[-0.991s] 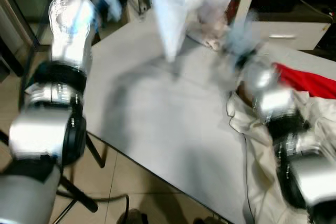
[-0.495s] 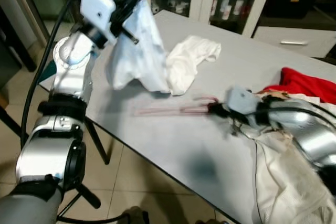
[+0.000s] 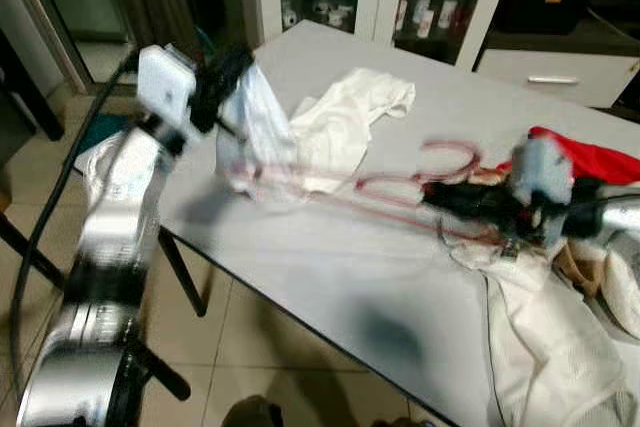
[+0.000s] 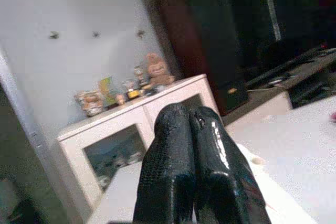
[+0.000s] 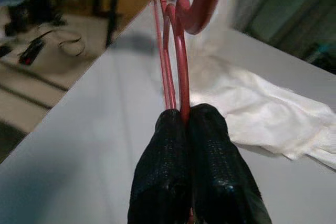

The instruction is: Hang hanger

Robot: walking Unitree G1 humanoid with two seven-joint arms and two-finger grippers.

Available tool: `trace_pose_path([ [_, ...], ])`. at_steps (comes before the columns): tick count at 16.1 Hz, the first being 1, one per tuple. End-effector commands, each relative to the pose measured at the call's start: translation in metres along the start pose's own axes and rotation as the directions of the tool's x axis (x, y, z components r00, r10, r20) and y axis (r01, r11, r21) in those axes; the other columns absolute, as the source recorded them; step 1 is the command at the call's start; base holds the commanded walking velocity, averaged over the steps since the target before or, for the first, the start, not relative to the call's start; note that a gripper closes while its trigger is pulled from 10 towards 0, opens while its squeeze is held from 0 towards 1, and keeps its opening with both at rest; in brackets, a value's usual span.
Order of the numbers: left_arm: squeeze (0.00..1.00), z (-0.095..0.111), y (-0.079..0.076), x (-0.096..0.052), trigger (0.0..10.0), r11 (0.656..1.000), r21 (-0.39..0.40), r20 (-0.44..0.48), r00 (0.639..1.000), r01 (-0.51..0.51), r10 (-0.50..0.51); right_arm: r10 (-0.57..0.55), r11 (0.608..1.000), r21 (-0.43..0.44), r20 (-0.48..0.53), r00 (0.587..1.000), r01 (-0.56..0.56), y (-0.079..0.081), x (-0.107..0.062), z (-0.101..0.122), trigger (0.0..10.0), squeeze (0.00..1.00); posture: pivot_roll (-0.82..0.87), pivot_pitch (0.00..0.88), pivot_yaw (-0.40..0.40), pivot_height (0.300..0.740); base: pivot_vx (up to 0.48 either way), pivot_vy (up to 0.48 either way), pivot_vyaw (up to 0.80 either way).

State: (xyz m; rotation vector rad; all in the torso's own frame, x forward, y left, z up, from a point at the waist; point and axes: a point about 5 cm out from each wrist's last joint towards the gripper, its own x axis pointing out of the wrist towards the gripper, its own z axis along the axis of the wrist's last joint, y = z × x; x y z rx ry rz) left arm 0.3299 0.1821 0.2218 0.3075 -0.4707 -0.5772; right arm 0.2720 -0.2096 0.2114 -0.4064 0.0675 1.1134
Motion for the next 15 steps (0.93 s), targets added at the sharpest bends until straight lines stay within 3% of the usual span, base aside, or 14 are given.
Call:
trace_pose_path([
  [1,0.00,0.012,-0.014,-0.005,0.0,0.998,-0.001,0.035,0.997,0.070,-0.070,-0.123,0.992,0.021,-0.011,0.992,0.123,-0.018,-0.006,-0.001,10.0,0.00,-0.01,0.000,0.014,0.740,0.000,0.000,0.00],
  [2,0.00,0.013,-0.032,-0.012,0.0,0.988,-0.006,0.022,0.988,0.155,-0.154,-0.175,0.984,0.033,-0.040,0.984,0.176,-0.026,-0.008,-0.005,10.0,0.00,0.00,0.000,0.011,0.740,0.000,0.000,0.00],
  [4,0.00,0.005,-0.057,-0.027,0.0,0.958,0.023,-0.062,0.957,0.285,-0.283,-0.175,0.984,0.028,-0.054,0.983,0.176,-0.029,-0.013,-0.006,10.0,0.00,0.00,0.000,0.007,0.740,0.000,0.000,0.00],
  [5,0.00,0.003,-0.060,-0.030,0.0,0.952,0.028,-0.080,0.950,0.304,-0.301,-0.171,0.985,0.026,-0.056,0.984,0.172,-0.029,-0.013,-0.006,10.0,0.00,0.00,0.000,0.007,0.740,0.000,0.000,0.00],
  [7,0.00,-0.005,-0.076,-0.046,0.0,0.952,-0.012,-0.167,0.938,0.307,-0.305,-0.063,0.998,-0.037,-0.143,0.988,0.058,-0.023,-0.035,-0.011,10.0,0.00,0.03,0.000,-0.009,0.740,0.000,0.000,0.00],
  [10,0.00,-0.005,-0.076,-0.045,0.0,0.965,-0.010,-0.182,0.948,0.262,-0.259,0.003,0.997,-0.076,-0.254,0.967,-0.023,-0.021,-0.059,-0.014,10.0,0.00,0.02,0.000,-0.011,0.740,0.000,0.000,0.00],
  [12,0.00,-0.006,-0.064,-0.040,0.0,0.981,0.012,-0.188,0.964,0.194,-0.189,0.068,0.992,-0.076,-0.329,0.942,-0.098,-0.017,-0.075,-0.012,10.0,0.00,0.01,0.000,-0.011,0.740,0.000,0.000,0.00],
  [14,0.00,-0.005,-0.058,-0.038,0.0,0.986,0.026,-0.194,0.969,0.163,-0.155,0.033,0.994,-0.086,-0.356,0.934,-0.068,-0.025,-0.089,-0.011,10.0,0.00,0.01,0.000,-0.011,0.740,0.000,0.000,0.00],
  [15,0.00,-0.003,-0.057,-0.037,0.0,0.988,0.022,-0.185,0.972,0.154,-0.147,-0.030,0.996,-0.094,-0.330,0.943,-0.001,-0.034,-0.094,-0.008,10.0,0.00,0.00,0.000,-0.006,0.740,0.000,0.000,0.00],
])
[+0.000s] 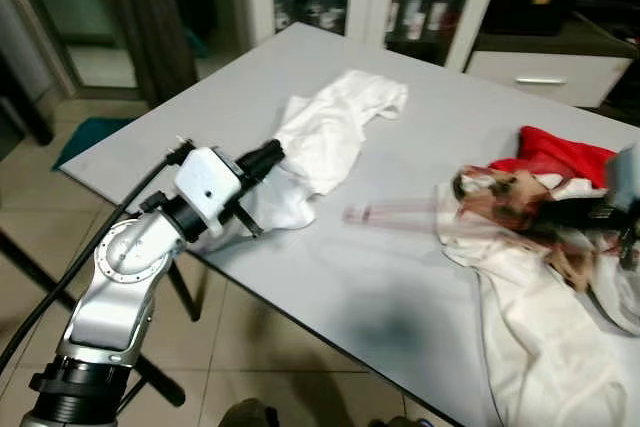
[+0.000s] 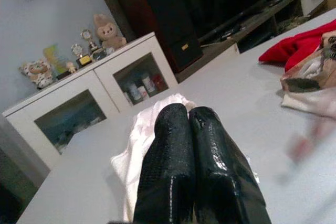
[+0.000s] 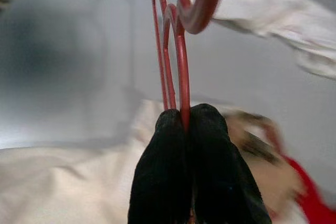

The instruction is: Hang hanger

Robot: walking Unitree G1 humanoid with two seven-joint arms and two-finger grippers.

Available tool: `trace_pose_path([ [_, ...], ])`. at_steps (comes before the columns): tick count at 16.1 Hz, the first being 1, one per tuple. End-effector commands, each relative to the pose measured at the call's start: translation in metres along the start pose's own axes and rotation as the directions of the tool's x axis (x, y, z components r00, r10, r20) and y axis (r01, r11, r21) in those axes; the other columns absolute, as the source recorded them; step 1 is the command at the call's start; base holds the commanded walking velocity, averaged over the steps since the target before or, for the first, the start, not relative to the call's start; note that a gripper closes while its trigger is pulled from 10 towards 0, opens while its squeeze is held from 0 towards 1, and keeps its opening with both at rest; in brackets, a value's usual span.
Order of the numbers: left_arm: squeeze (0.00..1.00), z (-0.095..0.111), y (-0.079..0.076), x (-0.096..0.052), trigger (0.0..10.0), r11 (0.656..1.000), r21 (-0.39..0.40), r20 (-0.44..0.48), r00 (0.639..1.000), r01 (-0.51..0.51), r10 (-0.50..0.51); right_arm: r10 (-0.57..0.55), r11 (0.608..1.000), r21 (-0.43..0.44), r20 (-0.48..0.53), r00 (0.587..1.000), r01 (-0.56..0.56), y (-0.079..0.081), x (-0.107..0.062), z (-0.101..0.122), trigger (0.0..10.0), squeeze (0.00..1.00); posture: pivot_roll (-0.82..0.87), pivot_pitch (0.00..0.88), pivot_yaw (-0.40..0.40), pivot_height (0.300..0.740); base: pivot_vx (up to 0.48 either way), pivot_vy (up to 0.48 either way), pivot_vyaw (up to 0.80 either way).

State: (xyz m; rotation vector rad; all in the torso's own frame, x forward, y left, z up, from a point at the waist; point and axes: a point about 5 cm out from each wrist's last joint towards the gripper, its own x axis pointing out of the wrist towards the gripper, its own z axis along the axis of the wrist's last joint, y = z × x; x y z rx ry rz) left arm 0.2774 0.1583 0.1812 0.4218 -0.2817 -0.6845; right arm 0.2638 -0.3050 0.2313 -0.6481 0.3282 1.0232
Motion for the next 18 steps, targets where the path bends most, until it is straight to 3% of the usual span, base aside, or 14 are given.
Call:
trace_pose_path([
  [1,0.00,0.004,0.000,0.003,0.0,1.000,-0.001,0.016,1.000,0.004,-0.004,-0.089,0.996,-0.001,0.050,0.995,0.089,-0.011,-0.009,0.007,10.0,0.00,0.00,0.000,-0.006,0.740,0.000,0.000,0.00],
  [2,0.00,0.013,-0.021,0.014,0.0,0.997,0.009,0.089,0.993,0.083,-0.084,-0.347,0.937,0.065,0.097,0.933,0.342,-0.041,-0.009,0.009,10.0,0.00,0.00,0.000,-0.006,0.740,0.000,0.000,0.00],
  [3,0.00,0.013,-0.021,0.014,0.0,0.997,0.009,0.089,0.993,0.083,-0.084,-0.347,0.937,0.065,0.097,0.933,0.342,-0.041,-0.009,0.009,10.0,0.00,0.00,0.000,-0.006,0.740,0.000,0.000,0.00],
  [5,0.00,0.011,-0.052,0.031,0.0,0.969,0.106,0.081,0.969,0.225,-0.234,-0.520,0.848,0.183,0.107,0.847,0.498,-0.061,0.006,0.008,10.0,0.00,0.00,0.000,-0.014,0.740,0.000,0.000,0.00],
  [6,0.00,0.009,-0.057,0.035,0.0,0.960,0.121,0.070,0.963,0.252,-0.261,-0.550,0.827,0.206,0.104,0.829,0.523,-0.066,0.012,0.009,10.0,0.00,0.00,0.000,-0.014,0.740,0.000,0.000,0.00],
  [7,0.00,0.006,-0.059,0.040,0.0,0.956,0.082,0.059,0.956,0.282,-0.287,-0.568,0.813,0.232,0.112,0.816,0.534,-0.070,0.020,0.013,10.0,0.00,0.01,0.000,-0.018,0.740,0.000,0.000,0.00],
  [8,0.00,0.003,-0.064,0.041,0.0,0.940,0.066,0.045,0.941,0.333,-0.337,-0.561,0.818,0.234,0.126,0.818,0.525,-0.071,0.026,0.017,10.0,0.00,0.01,0.000,-0.021,0.740,0.000,0.000,0.00],
  [10,0.00,-0.007,-0.082,0.045,0.0,0.868,0.116,-0.014,0.875,0.483,-0.485,-0.439,0.894,0.180,0.173,0.882,0.410,-0.061,0.046,0.027,10.0,0.00,0.01,0.000,-0.028,0.740,0.000,0.000,0.00],
  [11,0.00,-0.008,-0.084,0.048,0.0,0.856,0.140,-0.026,0.866,0.498,-0.500,-0.405,0.911,0.165,0.177,0.897,0.378,-0.057,0.050,0.028,10.0,0.00,0.01,0.000,-0.033,0.740,0.000,0.000,0.00],
  [13,0.00,-0.013,-0.089,0.057,0.2,0.820,0.176,-0.084,0.839,0.544,-0.538,-0.209,0.977,0.082,0.184,0.960,0.197,-0.032,0.067,0.030,10.0,0.00,0.01,0.000,-0.033,0.740,0.000,0.000,0.00],
  [14,0.00,-0.017,-0.088,0.058,2.8,0.827,0.162,-0.113,0.843,0.538,-0.526,-0.140,0.990,0.058,0.182,0.973,0.131,-0.021,0.073,0.030,10.0,0.00,0.00,0.000,-0.036,0.740,0.000,0.000,0.00],
  [15,0.00,-0.020,-0.087,0.057,7.0,0.845,0.136,-0.122,0.855,0.517,-0.504,-0.091,0.996,0.033,0.165,0.982,0.087,-0.013,0.077,0.029,10.0,0.00,0.00,0.000,-0.036,0.740,0.000,0.000,0.00],
  [16,0.00,-0.023,-0.086,0.055,10.0,0.869,0.109,-0.124,0.874,0.483,-0.470,-0.054,0.999,0.009,0.141,0.989,0.053,-0.005,0.081,0.026,10.0,0.00,0.00,0.000,-0.036,0.740,0.000,0.000,0.00],
  [18,0.00,-0.026,-0.079,0.054,10.0,0.935,0.066,-0.097,0.935,0.349,-0.342,-0.016,1.000,-0.013,0.111,0.994,0.018,0.003,0.088,0.025,10.0,0.00,0.00,0.000,-0.038,0.740,0.000,0.000,0.00],
])
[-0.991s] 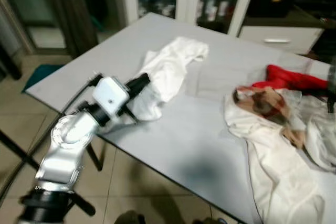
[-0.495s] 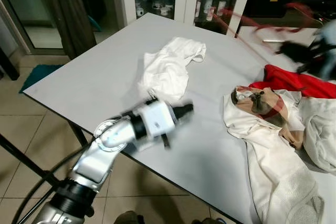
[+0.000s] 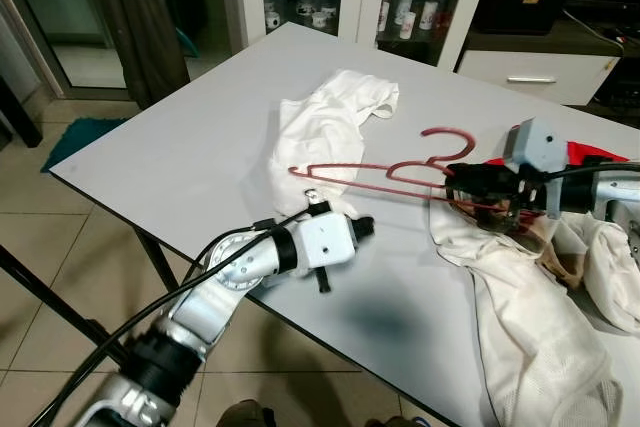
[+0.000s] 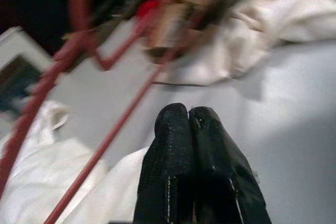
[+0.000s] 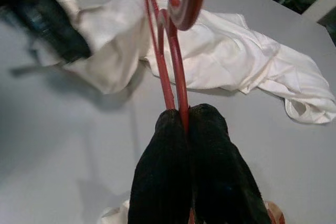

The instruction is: Hang hanger

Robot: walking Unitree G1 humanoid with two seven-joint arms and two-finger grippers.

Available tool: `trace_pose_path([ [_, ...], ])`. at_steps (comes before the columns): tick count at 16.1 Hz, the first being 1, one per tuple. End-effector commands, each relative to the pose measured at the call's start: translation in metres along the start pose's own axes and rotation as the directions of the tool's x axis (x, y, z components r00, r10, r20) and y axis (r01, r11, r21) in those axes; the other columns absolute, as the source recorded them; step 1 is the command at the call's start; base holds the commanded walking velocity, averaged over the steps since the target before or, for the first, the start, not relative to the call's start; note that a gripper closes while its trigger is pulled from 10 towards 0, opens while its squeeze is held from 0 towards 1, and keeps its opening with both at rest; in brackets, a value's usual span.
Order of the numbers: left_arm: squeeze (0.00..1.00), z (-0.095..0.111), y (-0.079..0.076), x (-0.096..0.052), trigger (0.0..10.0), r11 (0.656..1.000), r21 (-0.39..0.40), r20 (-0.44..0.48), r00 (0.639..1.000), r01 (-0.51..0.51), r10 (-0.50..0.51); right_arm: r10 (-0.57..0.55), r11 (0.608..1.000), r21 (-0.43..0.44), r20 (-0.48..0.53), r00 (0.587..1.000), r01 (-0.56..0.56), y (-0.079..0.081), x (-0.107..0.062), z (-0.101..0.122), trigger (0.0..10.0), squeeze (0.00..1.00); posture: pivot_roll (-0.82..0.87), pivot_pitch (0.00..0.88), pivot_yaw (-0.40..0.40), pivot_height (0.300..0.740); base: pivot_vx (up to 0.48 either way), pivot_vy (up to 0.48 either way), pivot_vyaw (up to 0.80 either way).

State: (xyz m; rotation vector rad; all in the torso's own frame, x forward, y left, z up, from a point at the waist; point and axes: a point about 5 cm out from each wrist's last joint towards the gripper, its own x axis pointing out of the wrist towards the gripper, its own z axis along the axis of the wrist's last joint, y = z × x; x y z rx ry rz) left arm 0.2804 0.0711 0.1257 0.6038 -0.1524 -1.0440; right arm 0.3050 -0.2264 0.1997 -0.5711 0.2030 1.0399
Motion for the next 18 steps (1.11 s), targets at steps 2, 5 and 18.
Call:
trace_pose_path([
  [2,0.00,-0.001,0.005,-0.002,10.0,0.999,-0.014,-0.002,0.999,-0.045,0.045,0.006,1.000,-0.020,-0.027,1.000,-0.006,0.000,-0.003,0.001,10.0,0.00,0.00,0.000,-0.038,0.740,0.000,0.000,0.00],
  [5,0.00,-0.001,0.005,-0.002,10.0,0.999,-0.014,-0.002,0.999,-0.045,0.045,0.006,1.000,-0.020,-0.027,1.000,-0.006,0.000,-0.003,0.001,10.0,0.00,0.00,0.000,-0.038,0.740,0.000,0.000,0.00],
  [18,0.00,-0.004,0.028,-0.048,10.0,0.863,-0.410,0.072,0.933,-0.295,0.353,-0.181,0.981,0.061,-0.038,0.983,0.183,-0.016,0.007,-0.005,10.0,0.00,0.02,0.000,-0.036,0.740,0.000,0.000,0.00],
])
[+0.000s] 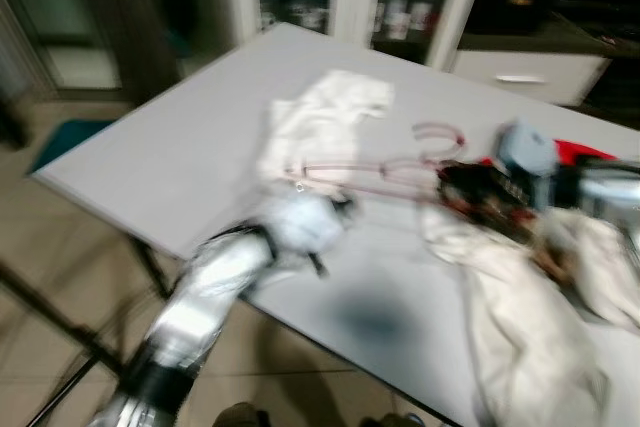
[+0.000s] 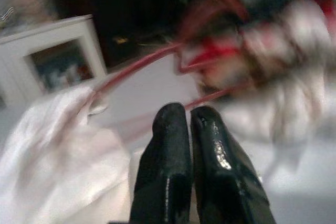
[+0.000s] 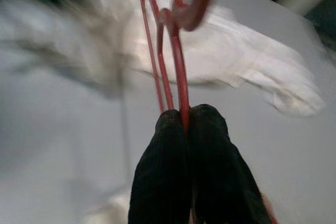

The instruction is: Hang hanger

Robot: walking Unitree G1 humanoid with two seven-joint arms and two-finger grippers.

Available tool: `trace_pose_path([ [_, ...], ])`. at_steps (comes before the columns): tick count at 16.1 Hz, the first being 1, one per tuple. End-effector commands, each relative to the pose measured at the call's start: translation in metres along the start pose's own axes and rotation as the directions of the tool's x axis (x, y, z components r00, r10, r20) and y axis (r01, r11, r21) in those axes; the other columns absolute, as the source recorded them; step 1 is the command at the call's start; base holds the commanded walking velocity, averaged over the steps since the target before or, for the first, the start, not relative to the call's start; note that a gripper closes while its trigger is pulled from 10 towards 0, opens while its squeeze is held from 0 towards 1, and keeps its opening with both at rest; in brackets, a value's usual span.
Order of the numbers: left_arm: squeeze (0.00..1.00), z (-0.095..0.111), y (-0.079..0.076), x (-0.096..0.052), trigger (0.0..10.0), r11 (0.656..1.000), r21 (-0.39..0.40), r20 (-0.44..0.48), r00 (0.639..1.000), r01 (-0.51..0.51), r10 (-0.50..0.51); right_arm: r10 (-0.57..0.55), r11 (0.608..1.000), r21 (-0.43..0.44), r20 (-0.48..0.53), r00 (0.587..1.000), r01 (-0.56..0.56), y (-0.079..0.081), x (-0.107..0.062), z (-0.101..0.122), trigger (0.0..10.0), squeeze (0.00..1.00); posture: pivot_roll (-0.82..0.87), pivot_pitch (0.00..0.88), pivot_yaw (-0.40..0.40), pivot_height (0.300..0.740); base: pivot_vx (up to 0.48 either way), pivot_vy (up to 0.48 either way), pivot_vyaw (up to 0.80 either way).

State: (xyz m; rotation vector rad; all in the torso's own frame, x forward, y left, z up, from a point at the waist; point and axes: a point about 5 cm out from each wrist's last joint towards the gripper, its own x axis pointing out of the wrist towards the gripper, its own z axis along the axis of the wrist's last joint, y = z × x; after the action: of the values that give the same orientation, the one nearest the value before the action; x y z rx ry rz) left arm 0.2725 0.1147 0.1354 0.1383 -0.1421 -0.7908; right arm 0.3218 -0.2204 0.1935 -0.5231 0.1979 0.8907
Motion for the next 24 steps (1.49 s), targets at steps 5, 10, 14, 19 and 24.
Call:
trace_pose_path([
  [5,0.00,0.017,0.023,-0.017,10.0,0.988,-0.130,0.079,0.993,-0.079,0.090,-0.145,0.987,0.072,-0.011,0.989,0.146,-0.012,0.000,-0.004,10.0,0.00,0.02,0.000,-0.023,0.740,0.000,0.000,0.00],
  [10,0.00,0.019,0.036,-0.030,10.0,0.973,-0.159,0.049,0.983,-0.167,0.177,-0.059,0.997,0.052,0.048,0.997,0.056,0.009,0.010,0.002,10.0,0.00,0.02,0.000,-0.018,0.740,0.000,0.000,0.00],
  [14,0.00,0.015,0.056,-0.054,10.0,0.924,-0.168,0.020,0.936,-0.344,0.352,-0.078,0.995,0.057,0.020,0.997,0.076,0.018,0.023,-0.003,10.0,0.00,0.04,0.000,-0.018,0.740,0.000,0.000,0.00],
  [19,0.00,0.015,0.084,-0.076,10.0,0.839,-0.178,-0.009,0.853,-0.514,0.521,-0.150,0.987,0.073,0.048,0.988,0.146,0.003,0.020,0.005,10.0,0.00,0.05,0.000,-0.021,0.740,0.000,0.000,0.00],
  [24,0.00,0.003,0.061,-0.067,10.0,0.922,-0.035,-0.063,0.921,-0.387,0.384,-0.049,0.996,0.075,0.033,0.998,0.047,0.037,0.043,0.001,10.0,0.00,0.04,0.000,-0.023,0.740,0.000,0.000,0.00],
])
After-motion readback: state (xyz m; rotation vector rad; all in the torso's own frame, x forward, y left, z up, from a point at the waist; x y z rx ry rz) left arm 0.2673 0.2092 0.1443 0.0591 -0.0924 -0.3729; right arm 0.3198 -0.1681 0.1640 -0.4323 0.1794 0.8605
